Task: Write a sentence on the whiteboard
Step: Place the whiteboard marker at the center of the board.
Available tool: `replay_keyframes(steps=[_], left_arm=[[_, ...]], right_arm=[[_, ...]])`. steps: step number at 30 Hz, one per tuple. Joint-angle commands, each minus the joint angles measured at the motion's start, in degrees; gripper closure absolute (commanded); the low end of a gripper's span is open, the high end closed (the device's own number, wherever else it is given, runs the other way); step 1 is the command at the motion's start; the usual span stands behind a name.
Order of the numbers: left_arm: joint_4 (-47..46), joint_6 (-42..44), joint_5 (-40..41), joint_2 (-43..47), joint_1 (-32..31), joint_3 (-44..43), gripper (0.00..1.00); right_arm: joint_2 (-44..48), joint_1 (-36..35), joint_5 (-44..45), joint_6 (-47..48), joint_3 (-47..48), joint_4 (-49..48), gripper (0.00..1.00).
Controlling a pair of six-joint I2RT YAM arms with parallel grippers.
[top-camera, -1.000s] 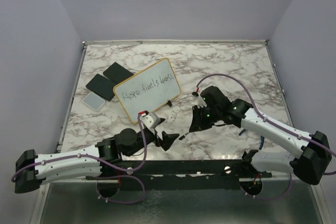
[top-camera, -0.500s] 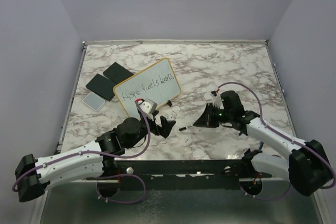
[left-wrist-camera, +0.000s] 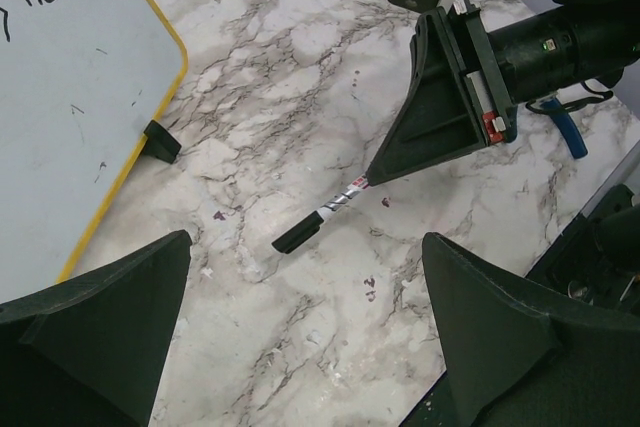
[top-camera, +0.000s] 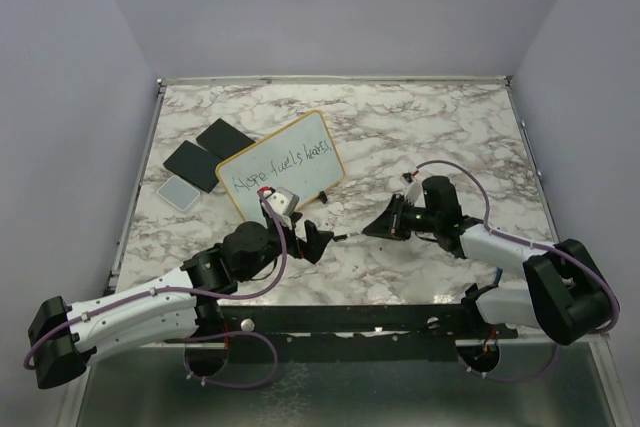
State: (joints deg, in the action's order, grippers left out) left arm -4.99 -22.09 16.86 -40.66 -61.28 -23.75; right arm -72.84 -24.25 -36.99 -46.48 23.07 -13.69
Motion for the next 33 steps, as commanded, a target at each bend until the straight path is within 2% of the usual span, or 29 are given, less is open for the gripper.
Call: replay_keyframes(steps=[1,4,11,24,33], left_arm=[[0.58,-0.41,-1.54,0.08,0.51,-1.21,0.01],[0.75,-0.41,-1.49,-0.23,0.67,-1.29,0.01],[0.96,-1.29,-1.47,-1.24,0.72,-1.21,0.01],[0.95,-1.51,-2.0,-1.78,0.76,-0.95,0.01],[1.61,-2.32,-1.08,-2.07,1.14,-1.02,0.01]], right_arm=[[-1.4,0.35,0.47,1.58,-0.73,-2.04,0.93],[-2.43,0.49,0.88,2.28,-0.9,-1.89,0.89],[-3.66,0.54,3.08,4.02,-1.34,-0.5,0.87],[-3.58,0.94,5.21,5.13,-2.02,1.06,0.61],[2.47,1.23,12.98,6.84,-1.44,10.09,0.39]])
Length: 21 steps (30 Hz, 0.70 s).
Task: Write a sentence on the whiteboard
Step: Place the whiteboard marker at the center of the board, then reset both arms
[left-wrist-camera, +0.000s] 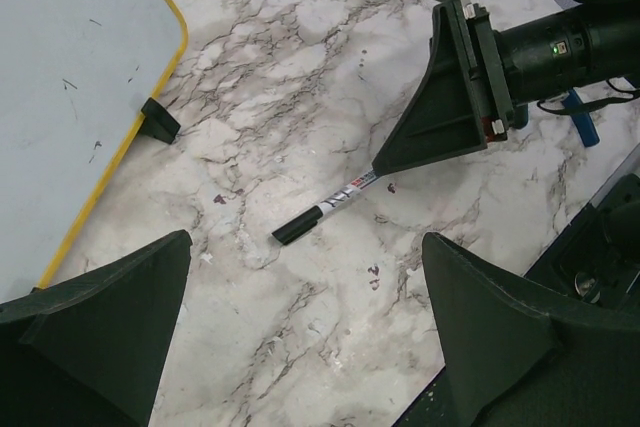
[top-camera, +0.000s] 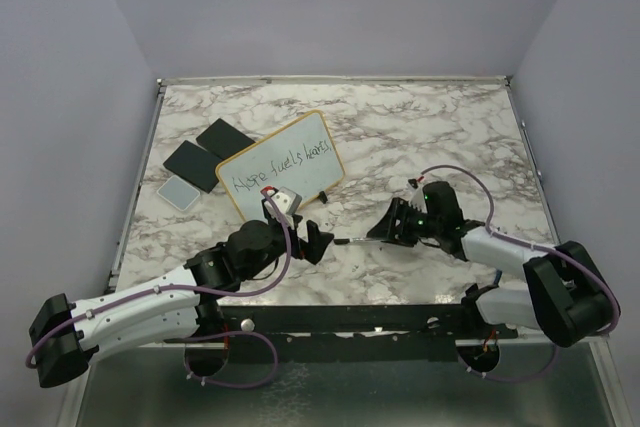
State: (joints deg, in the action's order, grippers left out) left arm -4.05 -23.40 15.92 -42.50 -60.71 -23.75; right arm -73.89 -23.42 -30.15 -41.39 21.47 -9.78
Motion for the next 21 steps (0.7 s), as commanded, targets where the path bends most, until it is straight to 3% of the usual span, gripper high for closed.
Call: replay_keyframes(steps=[1,12,21], left_arm=[[0.77,-1.31,0.05,-0.36,0.71,-0.99,0.01],[3.94,-3.66,-0.74,-4.07,4.24,-5.76,0.01],[14.31,1.08,-1.86,-9.22,11.08,-21.01,0.01]], right_arm=[[4.48,0.39,7.57,1.89,0.41,8.13,0.38],[17.8,0.68,26.4,2.45,6.45,28.44,0.3],[30.75,0.73,40.8,6.53,14.26,35.15,0.27]])
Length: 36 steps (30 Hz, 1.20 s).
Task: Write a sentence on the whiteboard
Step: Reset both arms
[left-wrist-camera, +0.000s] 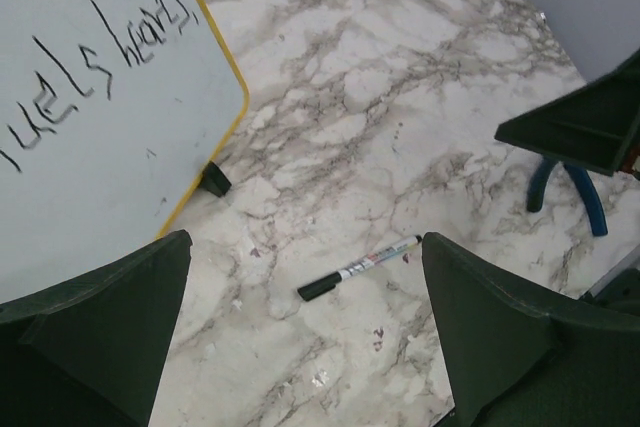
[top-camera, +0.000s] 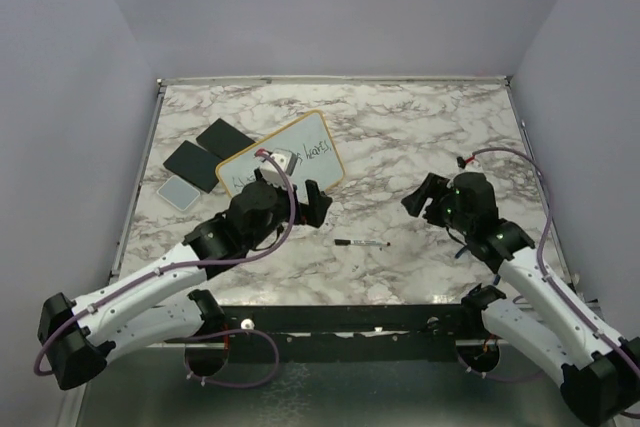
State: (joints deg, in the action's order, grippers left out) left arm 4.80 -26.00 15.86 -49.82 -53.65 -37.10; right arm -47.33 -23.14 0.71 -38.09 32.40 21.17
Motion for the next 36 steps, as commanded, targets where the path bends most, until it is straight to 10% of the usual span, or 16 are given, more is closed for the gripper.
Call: replay_keyframes(steps=[1,15,24,36], left_arm=[[6.32,4.49,-2.2,-2.51,5.69,-8.78,0.01],[13.99,10.05,-6.06,-5.39,39.57,-23.27,0.01],[9.77,16.51,16.99,9.92,40.62,-10.11,0.01],[10.76,16.1,16.66,15.65,40.58,-6.49,0.01]], right_arm=[[5.27,0.46,11.48,3.91,3.94,3.84,0.27],[12.53,0.41,26.68,15.66,10.6,-0.91,0.26],[17.95,0.37,29.06,22.52,7.03,-7.19,0.26],[18.93,0.38,30.37,22.74,5.9,-7.85,0.26]])
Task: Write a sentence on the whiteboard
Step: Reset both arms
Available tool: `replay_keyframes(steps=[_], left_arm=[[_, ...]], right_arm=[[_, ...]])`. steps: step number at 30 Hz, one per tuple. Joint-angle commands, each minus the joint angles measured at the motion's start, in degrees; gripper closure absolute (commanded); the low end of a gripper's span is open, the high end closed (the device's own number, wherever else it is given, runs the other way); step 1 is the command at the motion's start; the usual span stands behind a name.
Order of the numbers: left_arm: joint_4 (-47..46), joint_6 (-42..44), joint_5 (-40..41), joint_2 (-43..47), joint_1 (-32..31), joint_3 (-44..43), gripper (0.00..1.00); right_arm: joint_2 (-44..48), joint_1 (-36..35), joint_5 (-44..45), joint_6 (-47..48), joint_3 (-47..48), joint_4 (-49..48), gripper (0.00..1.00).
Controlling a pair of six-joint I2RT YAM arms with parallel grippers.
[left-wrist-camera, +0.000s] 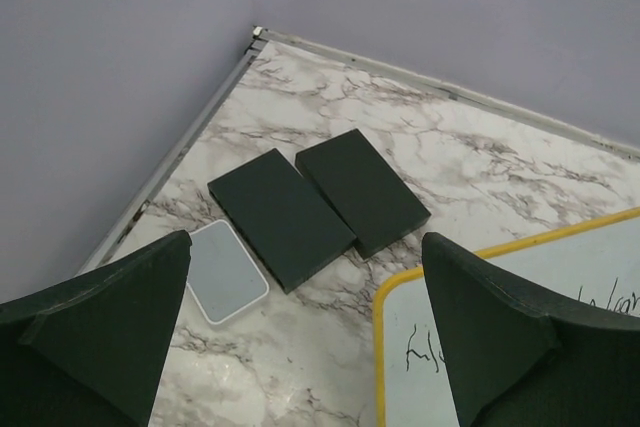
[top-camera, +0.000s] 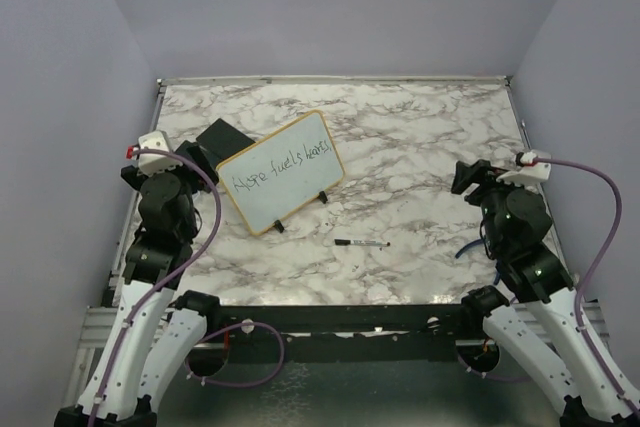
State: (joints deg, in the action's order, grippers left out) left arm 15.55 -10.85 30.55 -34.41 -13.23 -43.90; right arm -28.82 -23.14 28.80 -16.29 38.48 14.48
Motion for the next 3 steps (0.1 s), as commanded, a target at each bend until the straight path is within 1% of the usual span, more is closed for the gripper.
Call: replay_keyframes(steps=[1,3], left_arm=[[0.1,1.03,1.82,0.15,0.21,0.31,0.01],[0.38,0.66,1.33,0.06,0.15,0.1,0.01]], right_arm=[[0.47,0.42,2.41,0.92,-0.22,-1.05,0.26],[0.6,0.4,2.69,0.83,-0.11,-0.8,0.26]])
